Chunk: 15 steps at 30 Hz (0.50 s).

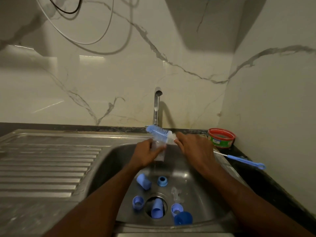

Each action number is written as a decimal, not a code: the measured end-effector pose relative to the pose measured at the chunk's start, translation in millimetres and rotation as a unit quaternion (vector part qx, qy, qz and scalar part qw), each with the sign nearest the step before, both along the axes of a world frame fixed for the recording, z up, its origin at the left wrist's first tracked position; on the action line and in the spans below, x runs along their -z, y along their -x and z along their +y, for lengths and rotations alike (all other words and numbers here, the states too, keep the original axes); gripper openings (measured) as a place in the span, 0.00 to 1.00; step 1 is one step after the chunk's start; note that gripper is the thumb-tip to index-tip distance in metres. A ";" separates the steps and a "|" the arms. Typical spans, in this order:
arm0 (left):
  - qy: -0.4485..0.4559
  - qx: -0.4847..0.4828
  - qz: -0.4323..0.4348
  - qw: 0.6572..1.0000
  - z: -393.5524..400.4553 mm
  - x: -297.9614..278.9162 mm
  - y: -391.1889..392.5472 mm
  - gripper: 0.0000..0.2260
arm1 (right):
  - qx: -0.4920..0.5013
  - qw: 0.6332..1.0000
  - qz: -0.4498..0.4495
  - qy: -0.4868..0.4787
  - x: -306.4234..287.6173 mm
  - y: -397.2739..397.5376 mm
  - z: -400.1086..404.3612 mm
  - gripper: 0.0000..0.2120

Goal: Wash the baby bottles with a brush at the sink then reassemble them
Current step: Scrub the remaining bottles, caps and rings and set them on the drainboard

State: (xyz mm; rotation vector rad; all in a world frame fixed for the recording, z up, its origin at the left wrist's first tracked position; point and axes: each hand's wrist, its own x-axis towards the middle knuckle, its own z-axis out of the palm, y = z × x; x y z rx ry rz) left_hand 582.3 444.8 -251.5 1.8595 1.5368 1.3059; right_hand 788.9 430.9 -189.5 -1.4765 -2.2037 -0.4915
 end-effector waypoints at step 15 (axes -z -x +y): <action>-0.004 0.018 -0.007 1.000 -5.0 -6.3 -1.1 0.17 | -0.032 0.999 -0.014 -0.029 3.2 -0.1 5.4 0.13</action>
